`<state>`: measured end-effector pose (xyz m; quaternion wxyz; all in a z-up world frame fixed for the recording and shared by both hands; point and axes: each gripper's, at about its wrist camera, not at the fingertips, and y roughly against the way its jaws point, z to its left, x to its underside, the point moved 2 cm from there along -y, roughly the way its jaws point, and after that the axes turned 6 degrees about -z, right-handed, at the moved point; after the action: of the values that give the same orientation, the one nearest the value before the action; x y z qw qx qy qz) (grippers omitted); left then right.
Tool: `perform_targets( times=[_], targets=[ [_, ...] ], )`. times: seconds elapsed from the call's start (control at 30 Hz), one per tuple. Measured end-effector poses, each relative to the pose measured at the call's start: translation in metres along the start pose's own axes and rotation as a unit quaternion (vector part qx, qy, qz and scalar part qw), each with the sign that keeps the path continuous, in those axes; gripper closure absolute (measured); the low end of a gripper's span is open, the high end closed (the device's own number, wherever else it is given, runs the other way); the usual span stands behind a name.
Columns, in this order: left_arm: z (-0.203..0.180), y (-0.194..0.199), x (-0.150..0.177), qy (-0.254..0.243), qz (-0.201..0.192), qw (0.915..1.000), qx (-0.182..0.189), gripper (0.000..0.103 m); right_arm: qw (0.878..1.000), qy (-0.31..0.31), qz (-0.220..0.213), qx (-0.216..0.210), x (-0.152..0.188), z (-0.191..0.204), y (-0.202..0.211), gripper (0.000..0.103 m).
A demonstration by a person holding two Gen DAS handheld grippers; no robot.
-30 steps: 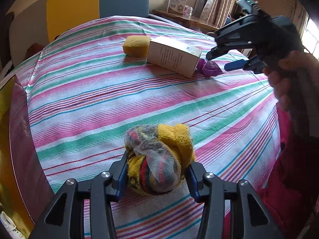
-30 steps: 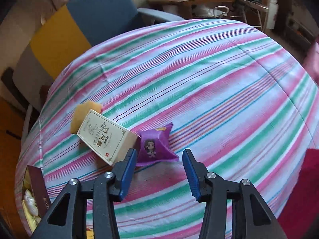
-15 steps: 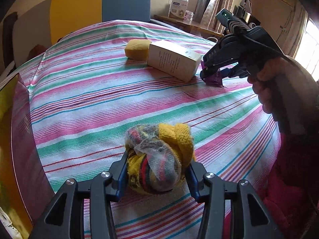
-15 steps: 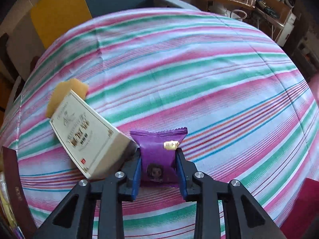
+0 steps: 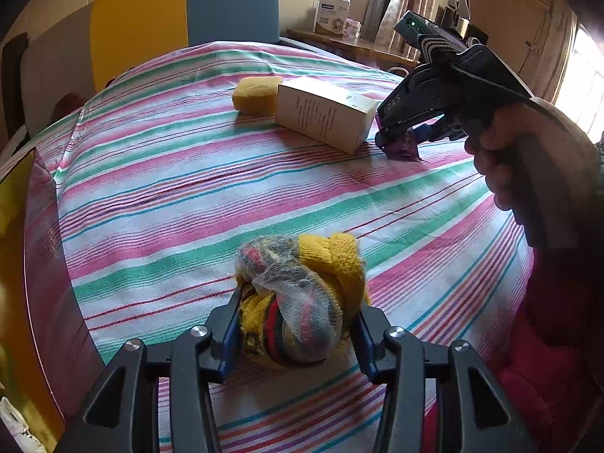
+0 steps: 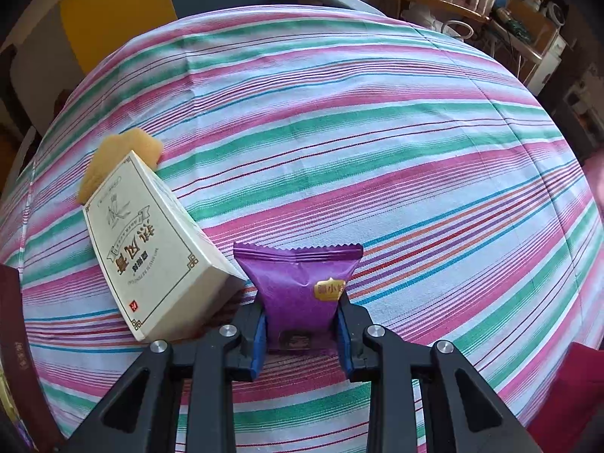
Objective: Organize objects
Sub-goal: 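Lift the sock bundle with the left tool while the right tool grasps the purple snack, then carry the sock bundle over the gold tray with the left tool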
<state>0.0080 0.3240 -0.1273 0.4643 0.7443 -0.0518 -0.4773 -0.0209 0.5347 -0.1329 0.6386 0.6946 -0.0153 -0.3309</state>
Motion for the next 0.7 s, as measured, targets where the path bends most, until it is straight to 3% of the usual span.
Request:
perform_targets(
  times=[0.27, 0.4, 0.7],
  targets=[
    [-0.006, 0.024, 0.002, 0.01, 0.004, 0.9996, 0.028, 0.059, 0.999, 0.028, -0.009, 0.014, -0.004, 0.006, -0.004, 0.073],
    [-0.012, 0.062, 0.001, 0.008, -0.017, 0.9986, 0.05, 0.059, 0.999, 0.041, -0.014, 0.02, -0.005, 0.008, -0.005, 0.073],
    [0.031, 0.149, -0.015, 0.051, -0.104, 0.9933, 0.002, 0.059, 0.998, 0.058, -0.023, 0.031, -0.003, 0.011, -0.009, 0.073]
  ],
)
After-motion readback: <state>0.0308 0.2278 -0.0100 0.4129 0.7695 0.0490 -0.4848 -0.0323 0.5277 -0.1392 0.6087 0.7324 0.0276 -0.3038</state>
